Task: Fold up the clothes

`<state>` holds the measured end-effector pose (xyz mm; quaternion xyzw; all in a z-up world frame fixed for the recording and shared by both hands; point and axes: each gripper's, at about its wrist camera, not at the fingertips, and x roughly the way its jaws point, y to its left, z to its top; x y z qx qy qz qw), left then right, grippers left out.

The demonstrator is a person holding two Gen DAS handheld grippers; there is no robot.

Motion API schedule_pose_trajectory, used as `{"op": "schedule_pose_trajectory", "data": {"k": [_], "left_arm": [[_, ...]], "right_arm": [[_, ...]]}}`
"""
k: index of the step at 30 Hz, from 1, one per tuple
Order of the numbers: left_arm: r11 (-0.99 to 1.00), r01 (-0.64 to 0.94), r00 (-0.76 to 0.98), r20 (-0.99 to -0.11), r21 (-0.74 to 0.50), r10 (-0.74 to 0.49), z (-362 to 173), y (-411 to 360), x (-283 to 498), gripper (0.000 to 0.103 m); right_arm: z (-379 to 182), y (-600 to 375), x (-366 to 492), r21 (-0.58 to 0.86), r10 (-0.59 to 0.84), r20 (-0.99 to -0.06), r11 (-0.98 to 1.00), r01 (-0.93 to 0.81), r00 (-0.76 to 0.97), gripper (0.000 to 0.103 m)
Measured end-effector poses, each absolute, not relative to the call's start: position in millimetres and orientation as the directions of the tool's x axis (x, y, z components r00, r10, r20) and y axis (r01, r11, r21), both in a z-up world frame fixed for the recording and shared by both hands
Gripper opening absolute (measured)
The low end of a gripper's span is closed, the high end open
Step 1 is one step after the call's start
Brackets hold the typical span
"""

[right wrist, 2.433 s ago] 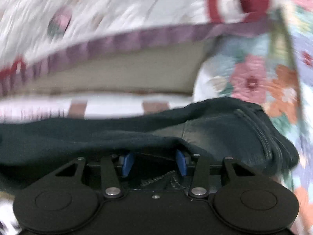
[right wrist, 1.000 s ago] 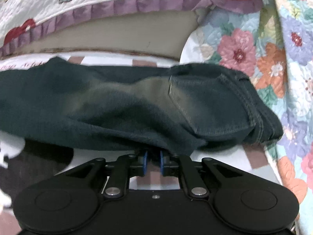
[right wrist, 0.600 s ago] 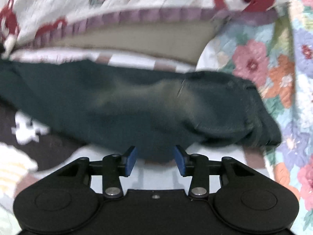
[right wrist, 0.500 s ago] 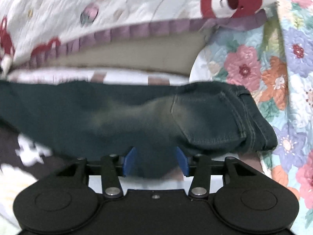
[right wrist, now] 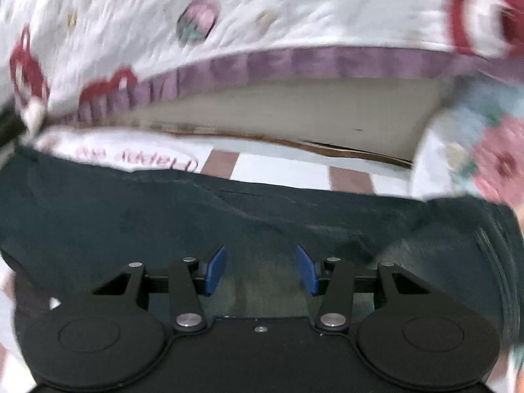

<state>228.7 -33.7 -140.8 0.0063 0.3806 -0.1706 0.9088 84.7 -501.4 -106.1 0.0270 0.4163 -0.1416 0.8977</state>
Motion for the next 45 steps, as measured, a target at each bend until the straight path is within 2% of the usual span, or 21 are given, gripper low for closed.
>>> {"op": "schedule_pose_trajectory", "data": {"k": [5,7,10,12,16,18,20,21,22,23,27,31,33,35,38,39,41,43,45], "left_arm": [[0.928,0.324,0.67,-0.648,-0.184,-0.362,-135.2,-30.4,230.5,0.063],[0.922,0.346,0.69,-0.62,-0.171,-0.374,-130.7,-34.0,232.7,0.063],[0.905,0.401,0.68,-0.615,-0.143,-0.399,-126.9,-42.1,240.5,0.063],[0.897,0.4,0.658,-0.621,-0.189,-0.425,-130.4,-41.0,247.3,0.063],[0.879,0.351,0.6,-0.643,-0.323,-0.476,-151.3,-32.9,254.6,0.063],[0.875,0.332,0.586,-0.65,-0.352,-0.484,-158.1,-29.5,256.0,0.063],[0.889,0.284,0.615,-0.643,-0.36,-0.457,-160.3,-29.8,253.2,0.062],[0.895,0.279,0.63,-0.637,-0.349,-0.444,-160.9,-32.5,249.3,0.062],[0.902,0.284,0.637,-0.639,-0.326,-0.432,-162.3,-36.7,245.1,0.062],[0.911,0.291,0.641,-0.648,-0.29,-0.411,-164.4,-41.4,241.0,0.062],[0.935,0.283,0.666,-0.658,-0.212,-0.351,-165.3,-49.4,235.5,0.062],[0.947,0.257,0.671,-0.67,-0.191,-0.317,-167.2,-48.9,239.2,0.063],[0.958,0.249,0.665,-0.694,-0.141,-0.275,-171.4,-51.8,241.9,0.063],[0.971,0.226,0.659,-0.721,-0.083,-0.215,-176.8,-53.6,247.5,0.063],[0.981,0.194,0.667,-0.728,-0.032,-0.155,-181.0,-49.4,255.4,0.064],[0.982,0.186,0.671,-0.727,-0.02,-0.143,-181.8,-47.2,257.7,0.063],[0.987,0.161,0.671,-0.73,-0.026,-0.128,-179.0,-38.7,261.3,0.063],[0.99,0.128,0.669,-0.732,-0.058,-0.129,-172.8,-25.0,264.3,0.064],[0.991,0.096,0.66,-0.74,-0.092,-0.133,-167.5,-9.6,266.1,0.065]], "right_arm": [[-86.6,-483.4,136.6,-0.237,-0.176,-0.855,0.969,-0.066,0.487,0.053],[-75.4,-471.4,152.0,-0.28,-0.163,-0.886,0.934,-0.222,0.433,0.053],[-63.7,-460.2,168.8,-0.263,-0.117,-0.916,0.897,-0.355,0.383,0.057],[-66.9,-457.6,187.5,-0.221,-0.084,-0.935,0.898,-0.381,0.344,0.057],[-97.6,-456.9,222.3,-0.184,-0.059,-0.931,0.929,-0.322,0.36,0.057],[-116.9,-464.1,231.8,-0.134,-0.057,-0.937,0.97,-0.202,0.344,0.057],[-133.0,-472.5,235.1,-0.061,-0.039,-0.944,0.996,-0.059,0.327,0.052],[-135.0,-473.8,228.9,-0.04,-0.034,-0.933,0.999,-0.007,0.359,0.048],[-136.1,-474.0,221.7,-0.021,-0.034,-0.919,0.999,0.037,0.393,0.02],[-134.7,-471.8,213.7,-0.015,-0.041,-0.904,0.998,0.065,0.426,0.007],[-112.4,-457.3,193.9,-0.064,-0.132,-0.827,0.988,0.14,0.546,0.007],[-68.0,-449.1,203.3,-0.134,-0.223,-0.732,0.974,0.184,0.644,0.006],[-60.1,-441.0,226.7,-0.269,-0.279,-0.71,0.956,0.117,0.647,0.006],[-76.6,-435.6,252.4,-0.416,-0.323,-0.738,0.909,-0.022,0.593,0.007],[-112.1,-447.8,275.3,-0.436,-0.321,-0.791,0.893,-0.112,0.521,0.012],[-117.5,-450.0,274.7,-0.438,-0.322,-0.786,0.893,-0.107,0.529,0.015],[-124.3,-457.2,268.6,-0.408,-0.317,-0.766,0.912,-0.044,0.559,0.037],[-129.4,-465.0,258.6,-0.382,-0.311,-0.759,0.924,-0.005,0.572,0.046],[-133.7,-472.9,246.9,-0.358,-0.305,-0.757,0.934,0.023,0.578,0.048]]}}
